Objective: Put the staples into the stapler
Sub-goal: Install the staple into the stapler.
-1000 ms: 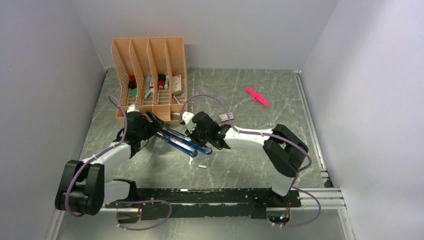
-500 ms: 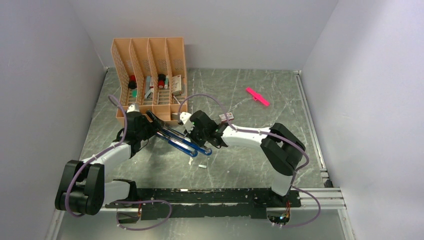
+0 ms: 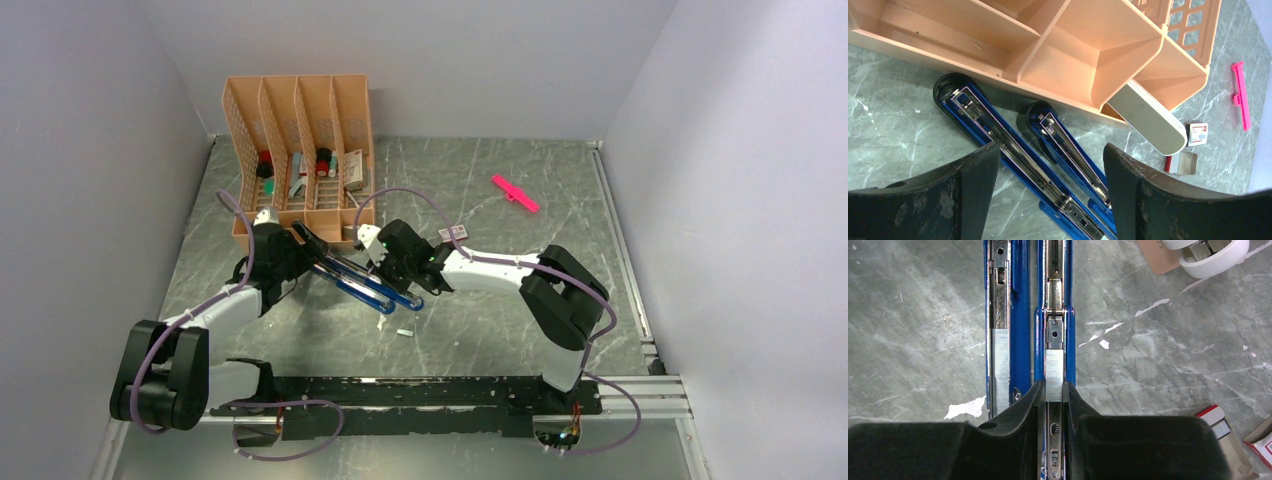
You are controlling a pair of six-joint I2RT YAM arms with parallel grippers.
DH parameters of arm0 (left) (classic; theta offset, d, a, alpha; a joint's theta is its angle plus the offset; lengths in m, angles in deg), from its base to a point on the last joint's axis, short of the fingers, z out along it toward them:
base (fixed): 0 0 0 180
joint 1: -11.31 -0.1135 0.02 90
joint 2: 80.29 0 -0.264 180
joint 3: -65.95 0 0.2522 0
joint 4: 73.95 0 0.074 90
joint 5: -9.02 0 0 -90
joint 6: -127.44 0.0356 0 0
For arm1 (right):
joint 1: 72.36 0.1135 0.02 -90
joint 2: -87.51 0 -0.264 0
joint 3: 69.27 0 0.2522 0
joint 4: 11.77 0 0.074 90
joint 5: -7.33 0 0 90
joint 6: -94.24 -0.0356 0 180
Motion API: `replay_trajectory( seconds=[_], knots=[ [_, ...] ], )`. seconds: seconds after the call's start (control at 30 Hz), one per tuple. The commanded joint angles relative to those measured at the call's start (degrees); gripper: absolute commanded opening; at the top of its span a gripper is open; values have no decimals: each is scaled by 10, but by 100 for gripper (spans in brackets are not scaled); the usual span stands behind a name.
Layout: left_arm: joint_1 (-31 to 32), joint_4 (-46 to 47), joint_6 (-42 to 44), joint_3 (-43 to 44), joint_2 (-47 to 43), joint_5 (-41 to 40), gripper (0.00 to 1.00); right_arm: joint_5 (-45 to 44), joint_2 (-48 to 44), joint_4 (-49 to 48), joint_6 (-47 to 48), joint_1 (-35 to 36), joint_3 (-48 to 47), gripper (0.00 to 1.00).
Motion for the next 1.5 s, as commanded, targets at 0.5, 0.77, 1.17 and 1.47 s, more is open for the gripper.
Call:
replay_trajectory(
  seconds=[0.5, 0.77, 1.17, 1.47],
  knots=[
    [7, 15, 4, 6, 0, 11, 80, 12, -45, -53, -26, -4, 44, 35],
    [7, 16, 3, 6, 0, 11, 80, 16, -103, -165, -71, -30, 102, 37],
    [7, 17, 4, 5, -2, 12, 80, 41, -8, -167, -69, -34, 34, 36],
    [7, 17, 4, 4, -2, 11, 80, 25, 12, -155, -72, -33, 32, 36]
  ],
)
